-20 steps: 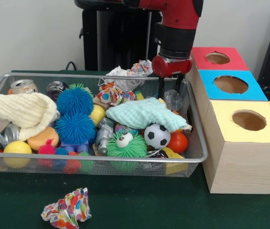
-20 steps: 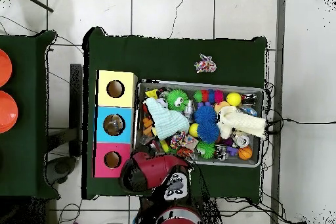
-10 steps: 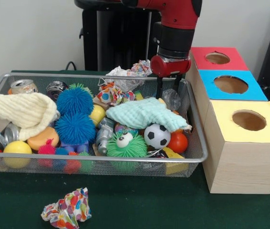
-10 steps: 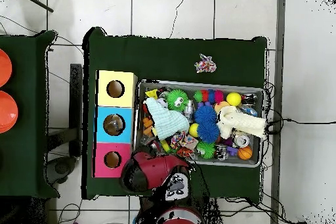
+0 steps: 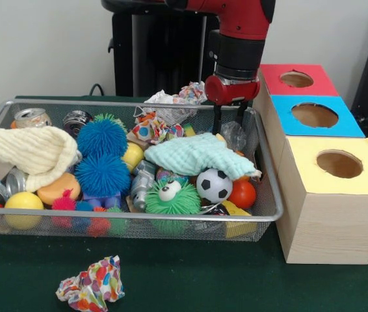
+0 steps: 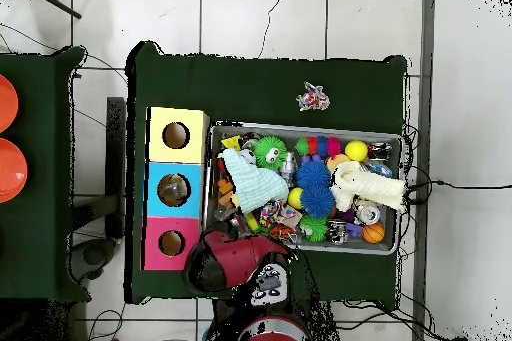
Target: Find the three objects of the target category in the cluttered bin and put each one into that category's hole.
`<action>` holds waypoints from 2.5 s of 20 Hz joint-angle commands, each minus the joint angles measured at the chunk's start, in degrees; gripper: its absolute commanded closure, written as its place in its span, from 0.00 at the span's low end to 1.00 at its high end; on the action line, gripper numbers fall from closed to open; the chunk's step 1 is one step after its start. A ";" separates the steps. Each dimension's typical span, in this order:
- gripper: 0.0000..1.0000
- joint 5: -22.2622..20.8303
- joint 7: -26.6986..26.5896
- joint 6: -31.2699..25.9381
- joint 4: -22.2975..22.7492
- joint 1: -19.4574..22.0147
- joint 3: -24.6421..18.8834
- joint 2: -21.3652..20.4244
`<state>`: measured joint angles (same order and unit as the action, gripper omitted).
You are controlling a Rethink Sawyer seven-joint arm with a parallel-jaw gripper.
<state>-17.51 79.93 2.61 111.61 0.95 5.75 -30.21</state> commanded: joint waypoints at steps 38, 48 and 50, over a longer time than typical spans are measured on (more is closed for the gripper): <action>1.00 4.78 9.76 -9.22 1.80 3.06 -5.04 -8.68; 1.00 5.08 8.56 -13.87 3.16 4.97 -7.30 -13.39; 1.00 5.16 8.55 -14.53 3.27 5.16 -7.58 -14.10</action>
<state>-15.01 79.93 -5.33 112.26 4.42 3.97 -41.77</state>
